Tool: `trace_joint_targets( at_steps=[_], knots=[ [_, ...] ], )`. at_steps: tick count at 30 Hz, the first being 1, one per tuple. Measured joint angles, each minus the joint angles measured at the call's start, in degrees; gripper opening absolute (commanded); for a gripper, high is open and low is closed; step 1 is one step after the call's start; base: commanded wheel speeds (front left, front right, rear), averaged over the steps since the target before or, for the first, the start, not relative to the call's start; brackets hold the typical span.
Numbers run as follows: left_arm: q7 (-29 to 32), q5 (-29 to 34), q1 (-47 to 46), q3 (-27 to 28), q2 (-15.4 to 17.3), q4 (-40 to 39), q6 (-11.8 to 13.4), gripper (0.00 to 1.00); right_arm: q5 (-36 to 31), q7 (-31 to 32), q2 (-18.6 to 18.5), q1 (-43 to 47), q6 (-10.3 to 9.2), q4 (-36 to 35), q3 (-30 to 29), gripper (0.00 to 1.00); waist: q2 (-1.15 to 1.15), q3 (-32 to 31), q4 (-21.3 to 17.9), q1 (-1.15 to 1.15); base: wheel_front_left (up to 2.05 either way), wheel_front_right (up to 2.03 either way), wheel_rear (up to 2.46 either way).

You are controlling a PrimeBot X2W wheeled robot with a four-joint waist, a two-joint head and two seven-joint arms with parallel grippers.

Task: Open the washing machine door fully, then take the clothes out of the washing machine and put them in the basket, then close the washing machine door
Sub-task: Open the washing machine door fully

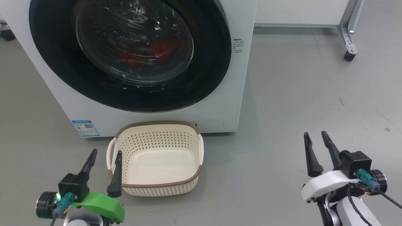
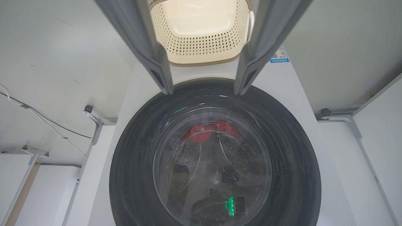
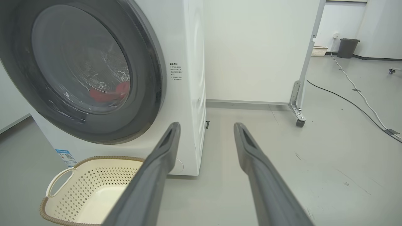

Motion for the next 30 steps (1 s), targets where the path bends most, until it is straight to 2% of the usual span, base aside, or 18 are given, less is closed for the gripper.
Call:
trace_joint_targets(
  at_steps=[9,14,18,22,26,30],
  knots=[
    [0.0,0.0,-0.1,0.1,-0.2,0.3,0.0,1.00,-0.2,0.0,0.3,0.0,1.76,0.0,-0.2,0.00,0.00,0.3,0.0,0.00,0.00,0.00,0.00],
    [0.0,0.0,-0.2,0.2,-0.3,0.4,0.0,1.00,1.7,0.0,1.9,0.0,2.99,-0.1,-1.8,0.00,0.00,0.7,0.1,0.00,0.00,0.00,0.00],
    [0.0,0.0,-0.4,0.0,-0.3,0.4,-0.1,1.00,7.2,0.0,3.5,0.0,4.06,-0.8,-4.4,0.00,0.00,1.2,0.2,0.00,0.00,0.00,0.00],
    [0.0,0.1,-1.5,-0.1,-0.6,0.3,-0.1,1.00,13.1,0.0,4.2,-0.1,6.12,-0.8,-6.9,0.00,0.00,2.2,0.4,0.00,0.00,0.00,0.00],
    [0.0,0.1,-2.2,0.0,-0.9,-0.2,-0.1,1.00,21.0,0.0,4.8,-1.4,8.09,-0.6,-8.9,0.00,0.00,3.4,0.6,0.00,0.00,0.00,0.00],
    [0.0,0.1,-3.1,0.1,-1.0,-0.9,-0.1,1.00,30.6,0.0,4.9,-3.8,9.00,0.2,-10.8,0.00,0.00,4.9,0.9,0.00,0.00,0.00,0.00]
  ],
)
